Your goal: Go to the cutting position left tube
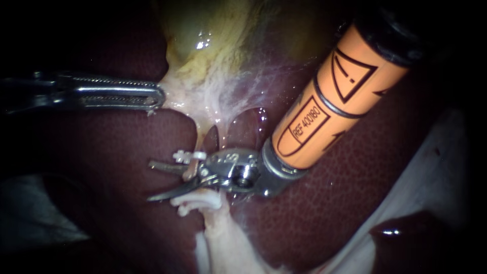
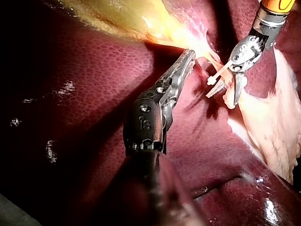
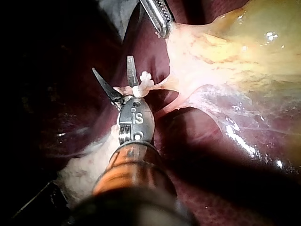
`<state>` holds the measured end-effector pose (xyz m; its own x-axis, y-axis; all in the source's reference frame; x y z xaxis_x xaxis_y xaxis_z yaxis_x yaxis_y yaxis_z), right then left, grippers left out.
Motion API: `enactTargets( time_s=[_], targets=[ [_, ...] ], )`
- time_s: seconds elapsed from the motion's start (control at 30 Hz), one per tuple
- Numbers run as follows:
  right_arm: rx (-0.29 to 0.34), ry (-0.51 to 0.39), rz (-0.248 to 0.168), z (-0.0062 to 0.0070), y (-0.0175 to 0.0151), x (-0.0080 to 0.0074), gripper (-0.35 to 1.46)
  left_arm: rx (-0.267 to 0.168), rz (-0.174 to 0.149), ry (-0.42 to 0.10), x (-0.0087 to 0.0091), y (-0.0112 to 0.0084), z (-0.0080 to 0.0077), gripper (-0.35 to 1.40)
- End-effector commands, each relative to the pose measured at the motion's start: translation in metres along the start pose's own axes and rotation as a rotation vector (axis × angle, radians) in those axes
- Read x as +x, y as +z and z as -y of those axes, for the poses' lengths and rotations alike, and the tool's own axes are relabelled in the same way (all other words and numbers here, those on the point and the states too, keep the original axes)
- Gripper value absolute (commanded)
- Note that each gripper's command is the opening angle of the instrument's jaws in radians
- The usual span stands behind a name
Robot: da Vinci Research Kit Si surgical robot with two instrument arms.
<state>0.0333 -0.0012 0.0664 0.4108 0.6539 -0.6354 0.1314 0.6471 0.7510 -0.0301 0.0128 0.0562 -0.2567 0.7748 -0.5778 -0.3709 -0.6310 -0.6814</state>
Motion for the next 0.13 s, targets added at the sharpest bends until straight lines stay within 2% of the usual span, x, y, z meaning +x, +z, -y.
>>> enactTargets(
  time_s=[0.03,0.13],
  targets=[
    [-0.001,0.001,0.001,-0.0002,-0.0001,-0.0001,1.44,0.000,0.000,0.000,0.0000,0.0000,0.0000,-0.35],
    [-0.002,0.007,0.001,-0.0004,-0.0001,-0.0003,1.44,-0.001,0.000,0.000,0.0000,0.0000,0.0000,-0.35]
  ],
)
